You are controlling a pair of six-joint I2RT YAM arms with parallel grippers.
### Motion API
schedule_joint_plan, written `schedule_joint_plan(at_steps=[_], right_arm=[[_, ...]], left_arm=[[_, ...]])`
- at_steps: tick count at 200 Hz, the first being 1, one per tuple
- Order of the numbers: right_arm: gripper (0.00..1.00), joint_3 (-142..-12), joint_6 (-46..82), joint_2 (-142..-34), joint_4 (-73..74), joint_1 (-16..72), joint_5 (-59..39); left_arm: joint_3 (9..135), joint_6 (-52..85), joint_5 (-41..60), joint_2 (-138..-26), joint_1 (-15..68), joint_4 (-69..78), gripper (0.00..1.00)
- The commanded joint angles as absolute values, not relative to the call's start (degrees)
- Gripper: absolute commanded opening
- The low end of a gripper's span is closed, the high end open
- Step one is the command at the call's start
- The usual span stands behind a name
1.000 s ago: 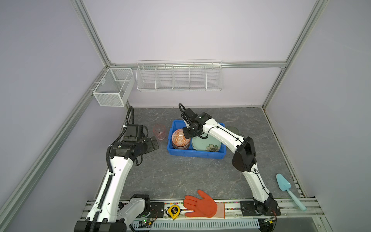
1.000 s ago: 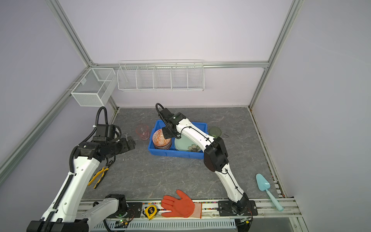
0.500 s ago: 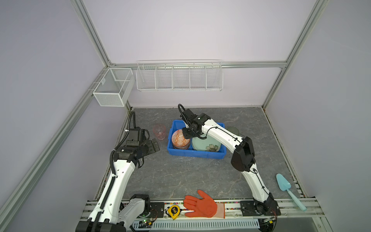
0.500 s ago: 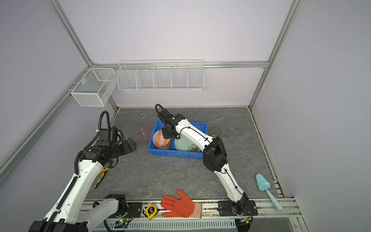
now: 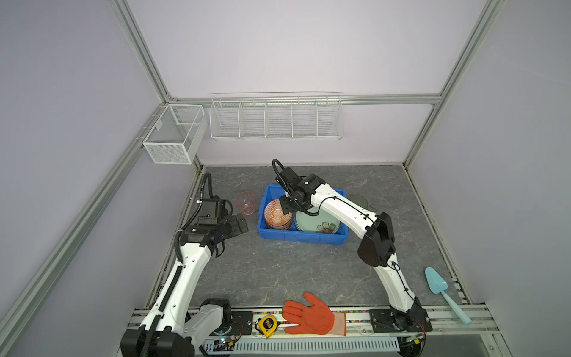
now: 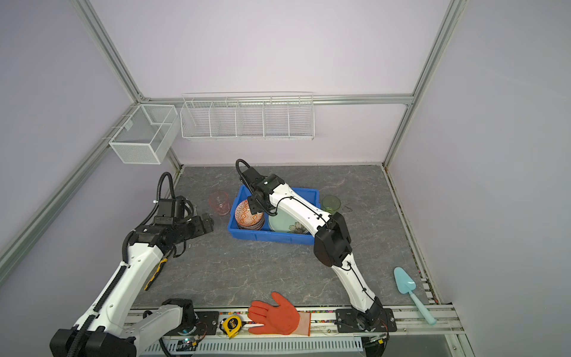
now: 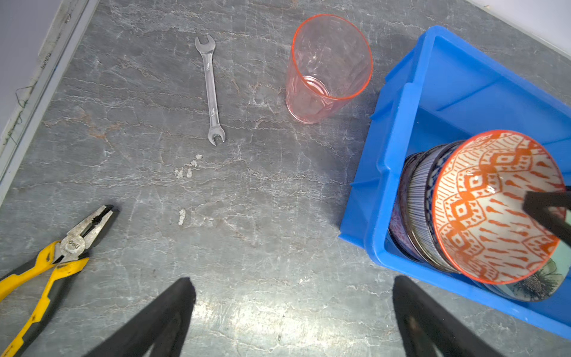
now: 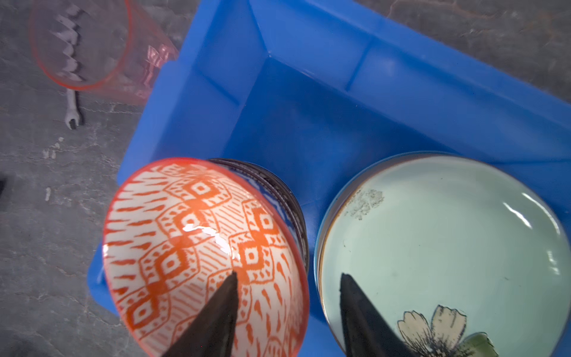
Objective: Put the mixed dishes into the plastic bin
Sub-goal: 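Set the orange bowl upright against the bowl stack and open the right gripper, then move the right gripper to the green cup while left reaches the pink cup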
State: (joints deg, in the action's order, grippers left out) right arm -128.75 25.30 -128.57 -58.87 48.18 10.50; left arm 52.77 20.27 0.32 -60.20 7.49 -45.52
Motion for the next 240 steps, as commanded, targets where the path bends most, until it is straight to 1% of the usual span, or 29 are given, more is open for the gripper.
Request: schedule_joint_plan(at_steps=[1, 13, 21, 26, 29, 31, 33, 35, 38, 92, 112, 131, 162, 182, 208, 240], right_arm=[[0.61, -129.48, 25.16, -122.54, -60.48, 48.49, 13.41], [0.66, -129.38, 24.88, -121.42, -61.23, 48.49, 14.16], [0.72, -129.21, 24.83, -120.53, -61.68, 48.58, 15.35], [0.77, -128.84, 24.84, -119.92, -62.02, 48.59, 16.27], [0.86, -128.58, 24.87, -119.37, -62.08, 48.62, 17.06], [0.93, -128.25, 24.89, -119.14, -62.15, 48.61, 17.47], [0.99, -128.0, 24.88, -118.8, -62.12, 48.58, 17.86], [0.92, -127.62, 24.87, -118.47, -62.13, 48.6, 18.22], [0.89, -127.11, 24.8, -117.92, -62.07, 48.64, 18.84], [0.88, -120.14, 23.11, -108.83, -64.92, 44.74, 25.76], [0.88, -117.08, 22.31, -105.77, -66.32, 40.75, 21.36], [0.88, -111.5, 21.81, -102.01, -65.96, 36.72, 17.41], [0.88, -99.34, 21.41, -95.02, -60.19, 30.36, 11.42], [0.89, -93.3, 20.53, -92.79, -56.37, 26.55, 7.57], [0.9, -92.2, 17.0, -93.25, -55.46, 22.58, 1.72], [0.91, -92.01, 14.11, -93.11, -55.28, 20.94, 0.74]], left_arm=[[53.15, 19.01, 1.4, -60.68, 7.12, -44.38, 0.99], [53.09, 18.95, 1.23, -60.66, 7.12, -44.35, 0.99], [53.09, 19.04, 1.08, -60.66, 7.12, -44.38, 0.99], [53.04, 19.06, 1.06, -60.58, 7.12, -44.32, 0.99], [53.06, 19.04, 1.05, -60.55, 7.12, -44.3, 0.99], [53.01, 19.02, 0.99, -60.51, 7.12, -44.34, 0.99], [53.0, 19.02, 0.97, -60.41, 7.12, -44.35, 0.99], [53.0, 19.01, 0.92, -60.41, 7.12, -44.38, 0.99], [53.01, 19.01, 0.84, -60.44, 7.12, -44.38, 0.99], [52.61, 20.41, -2.78, -59.34, 7.12, -45.69, 0.99], [52.74, 22.88, -5.43, -59.04, 7.13, -46.83, 0.99], [55.62, 25.2, -5.61, -60.88, 7.12, -49.81, 1.0], [62.39, 27.47, -6.36, -65.07, 7.12, -55.22, 1.0], [67.0, 28.17, -7.69, -68.74, 7.12, -58.42, 0.99], [70.77, 30.02, -6.65, -73.56, 7.07, -58.59, 0.93], [75.5, 31.13, -5.78, -80.67, 7.1, -57.44, 0.89]])
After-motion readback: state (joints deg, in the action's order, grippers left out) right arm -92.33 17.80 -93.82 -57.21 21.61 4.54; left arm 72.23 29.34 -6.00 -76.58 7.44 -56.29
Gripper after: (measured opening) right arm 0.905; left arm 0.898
